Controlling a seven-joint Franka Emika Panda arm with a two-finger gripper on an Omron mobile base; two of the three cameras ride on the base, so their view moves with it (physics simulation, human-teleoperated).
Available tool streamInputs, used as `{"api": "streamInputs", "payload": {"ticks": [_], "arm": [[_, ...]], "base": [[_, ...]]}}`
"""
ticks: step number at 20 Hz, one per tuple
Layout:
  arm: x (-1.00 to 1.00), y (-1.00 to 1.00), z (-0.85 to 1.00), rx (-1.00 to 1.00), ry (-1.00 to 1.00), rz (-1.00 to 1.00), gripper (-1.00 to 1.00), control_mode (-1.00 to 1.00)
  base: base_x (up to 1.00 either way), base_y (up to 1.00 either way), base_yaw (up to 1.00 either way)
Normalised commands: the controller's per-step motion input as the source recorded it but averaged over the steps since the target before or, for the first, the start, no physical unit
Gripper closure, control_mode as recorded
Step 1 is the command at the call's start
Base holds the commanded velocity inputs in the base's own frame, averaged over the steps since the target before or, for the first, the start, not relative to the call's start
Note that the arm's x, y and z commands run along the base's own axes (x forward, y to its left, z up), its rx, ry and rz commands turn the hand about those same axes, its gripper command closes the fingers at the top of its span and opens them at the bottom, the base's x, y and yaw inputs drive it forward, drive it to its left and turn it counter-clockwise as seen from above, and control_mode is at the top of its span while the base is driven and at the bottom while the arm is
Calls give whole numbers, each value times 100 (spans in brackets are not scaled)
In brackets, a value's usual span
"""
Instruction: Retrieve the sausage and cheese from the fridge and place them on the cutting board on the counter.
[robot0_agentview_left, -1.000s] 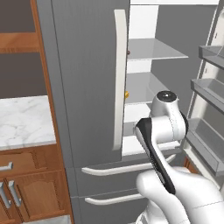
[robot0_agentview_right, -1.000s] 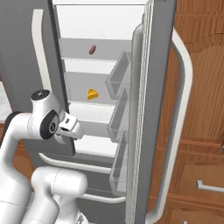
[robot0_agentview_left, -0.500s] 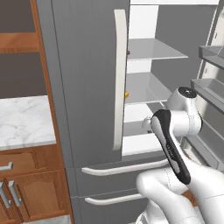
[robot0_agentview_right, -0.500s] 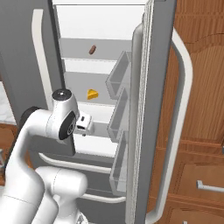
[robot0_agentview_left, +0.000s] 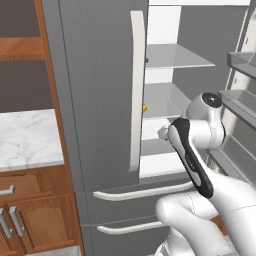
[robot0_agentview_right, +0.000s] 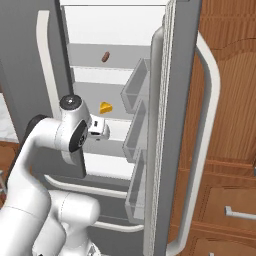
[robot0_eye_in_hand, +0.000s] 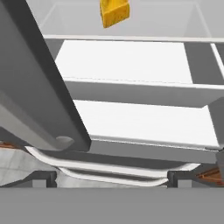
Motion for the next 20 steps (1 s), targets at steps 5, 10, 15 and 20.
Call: {"api": "streamInputs", "payload": {"ticks": [5,10,15,20], "arm": [[37,-1,19,-3,-16,0,-100,-100],[40,1,23,0,-13,0,-100,-100],[32,-4,33,0,-5,0,-100,-100],[35,-3,32,0,3,0,-100,-100]], "base": [[0,0,0],[0,0,0],[0,0,0],[0,0,0]]}}
